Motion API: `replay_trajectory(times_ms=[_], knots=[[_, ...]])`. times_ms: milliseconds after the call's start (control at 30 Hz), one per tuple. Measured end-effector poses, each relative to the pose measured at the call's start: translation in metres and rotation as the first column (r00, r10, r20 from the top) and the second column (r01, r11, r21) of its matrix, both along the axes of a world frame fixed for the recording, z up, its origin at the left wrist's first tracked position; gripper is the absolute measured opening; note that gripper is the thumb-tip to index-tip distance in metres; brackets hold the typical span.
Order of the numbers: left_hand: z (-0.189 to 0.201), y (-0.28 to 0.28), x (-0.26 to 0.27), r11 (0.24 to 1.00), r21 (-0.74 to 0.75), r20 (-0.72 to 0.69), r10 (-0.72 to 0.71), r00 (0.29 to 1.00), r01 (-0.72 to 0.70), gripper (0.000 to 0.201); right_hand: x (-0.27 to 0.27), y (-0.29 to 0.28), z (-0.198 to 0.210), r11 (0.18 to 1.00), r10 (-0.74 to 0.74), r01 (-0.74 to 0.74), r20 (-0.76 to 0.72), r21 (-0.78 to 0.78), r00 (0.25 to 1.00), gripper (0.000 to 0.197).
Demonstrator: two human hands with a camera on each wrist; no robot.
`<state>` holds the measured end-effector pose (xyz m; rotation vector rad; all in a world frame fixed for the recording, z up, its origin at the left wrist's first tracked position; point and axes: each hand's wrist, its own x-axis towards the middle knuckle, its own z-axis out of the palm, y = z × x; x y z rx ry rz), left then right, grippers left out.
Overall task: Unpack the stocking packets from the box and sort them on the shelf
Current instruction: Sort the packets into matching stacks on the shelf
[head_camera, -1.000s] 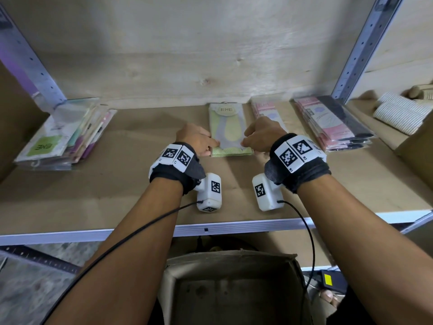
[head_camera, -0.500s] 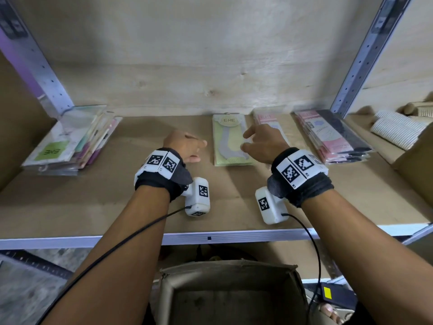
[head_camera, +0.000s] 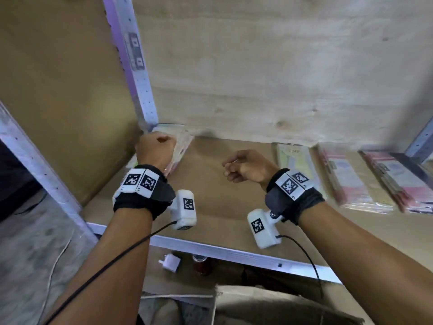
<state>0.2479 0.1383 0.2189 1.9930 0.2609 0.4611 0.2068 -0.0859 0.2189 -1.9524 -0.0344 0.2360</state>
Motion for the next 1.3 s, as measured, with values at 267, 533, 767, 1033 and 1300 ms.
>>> replay_trajectory(times_ms=[267,533,767,1033,1300], knots=[[-0.005,0.068,-0.003,0.985,0.171,-0.281,0.02,0.959,0.029,0.032,0.044,0.104,-0.003,0.991,0.058,-0.046,-0.092,0.127,0.994,0.023],[-0.007,0.066,-0.005,0.972,0.202,-0.336,-0.049,0.941,0.123,0.024,0.051,0.136,-0.027,0.99,-0.036,0.042,-0.041,0.132,0.998,0.023],[-0.01,0.058,-0.009,0.962,0.217,-0.367,-0.076,0.927,0.165,0.009,0.039,0.097,-0.029,0.986,-0.105,0.112,-0.058,0.126,0.993,0.025],[-0.006,0.002,-0.021,0.714,0.564,-0.386,-0.218,0.897,0.416,0.048,-0.008,0.013,-0.012,0.887,-0.135,0.163,-0.095,0.432,0.986,0.019],[0.029,-0.065,-0.047,0.7,0.639,0.104,-0.488,0.867,0.318,0.034,-0.037,-0.075,0.022,0.778,-0.17,0.196,-0.101,0.597,0.98,0.022]])
